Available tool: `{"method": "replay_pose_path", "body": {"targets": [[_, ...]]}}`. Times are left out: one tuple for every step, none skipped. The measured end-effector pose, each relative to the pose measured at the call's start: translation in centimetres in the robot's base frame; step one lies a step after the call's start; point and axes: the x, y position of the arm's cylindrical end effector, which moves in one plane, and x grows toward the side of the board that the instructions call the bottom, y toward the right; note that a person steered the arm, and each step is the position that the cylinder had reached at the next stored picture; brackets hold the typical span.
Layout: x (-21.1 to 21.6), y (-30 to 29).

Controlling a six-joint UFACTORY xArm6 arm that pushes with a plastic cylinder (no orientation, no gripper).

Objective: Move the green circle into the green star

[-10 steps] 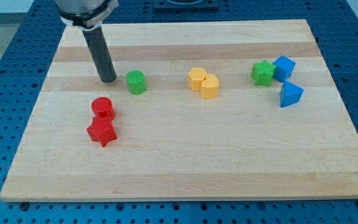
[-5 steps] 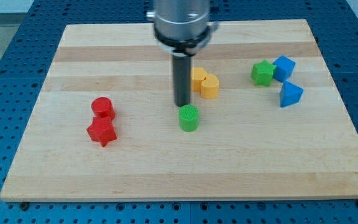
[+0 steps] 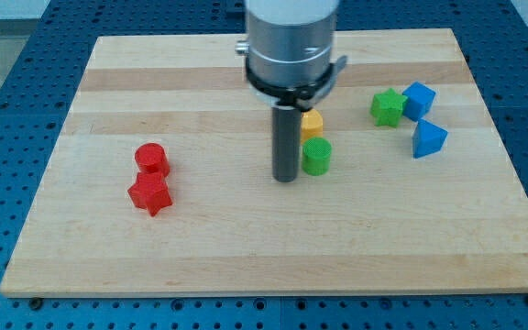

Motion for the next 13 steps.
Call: {"method": "replay_pose_path", "body": {"targets": [[-1.5, -1.2], [-2.7, 3.4], [-3.6, 9.2], [-3.8, 11.1], [-1.9, 9.4], [1.2, 9.2], [1.8, 11.7], [-0.3, 11.9], [-2.3, 11.9], [-2.2, 11.9], [0.6, 11.9], [1.5, 12.4], [0.9, 12.9]]}}
